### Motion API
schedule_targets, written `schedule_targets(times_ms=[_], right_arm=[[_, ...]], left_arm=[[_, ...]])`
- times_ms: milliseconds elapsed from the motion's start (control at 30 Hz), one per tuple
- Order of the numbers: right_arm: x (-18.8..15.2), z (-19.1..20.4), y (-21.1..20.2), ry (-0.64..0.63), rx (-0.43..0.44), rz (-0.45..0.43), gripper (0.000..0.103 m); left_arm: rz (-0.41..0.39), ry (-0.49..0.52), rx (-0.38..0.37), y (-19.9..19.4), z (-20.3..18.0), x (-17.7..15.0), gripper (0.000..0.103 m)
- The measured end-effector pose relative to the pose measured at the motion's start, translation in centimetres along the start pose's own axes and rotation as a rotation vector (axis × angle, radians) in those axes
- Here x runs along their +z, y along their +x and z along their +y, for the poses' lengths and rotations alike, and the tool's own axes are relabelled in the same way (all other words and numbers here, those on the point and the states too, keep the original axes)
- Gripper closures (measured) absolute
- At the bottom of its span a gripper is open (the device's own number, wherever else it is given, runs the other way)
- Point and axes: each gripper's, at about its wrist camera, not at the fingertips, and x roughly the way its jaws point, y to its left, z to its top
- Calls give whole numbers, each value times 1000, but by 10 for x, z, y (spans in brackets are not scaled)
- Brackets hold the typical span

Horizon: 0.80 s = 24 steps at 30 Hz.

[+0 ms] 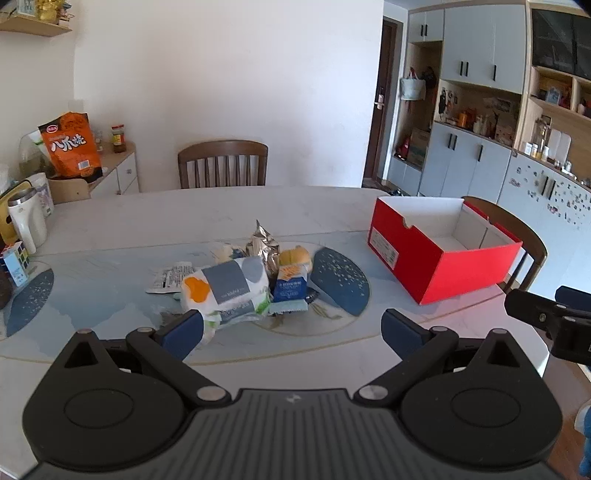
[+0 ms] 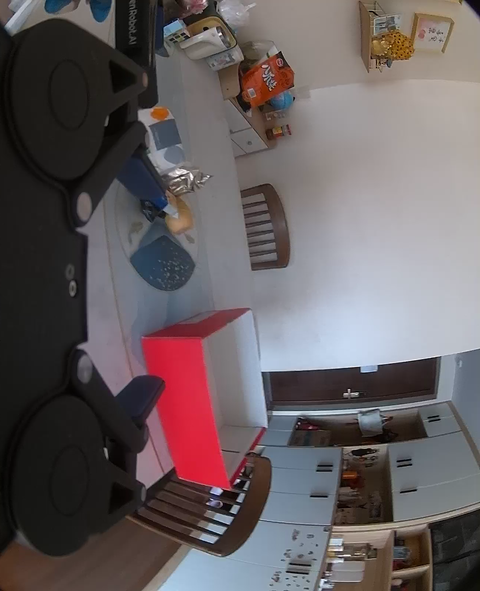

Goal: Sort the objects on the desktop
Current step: 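Move both grippers toward the snack pile on the table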

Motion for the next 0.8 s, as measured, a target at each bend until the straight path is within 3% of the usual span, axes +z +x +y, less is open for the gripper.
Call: schedule_targets(times_ms=[367,633,800], right_arm=[[9,15,19,-36,36,29,6],[9,40,63,-60,68,75,6],[12,58,95,-62,91,114,6]], left_arm=[[-3,-34,51,8,17,3,0],[-6,-17,104,37,57,-1,0],[36,-9,118,66,86,-4,1]])
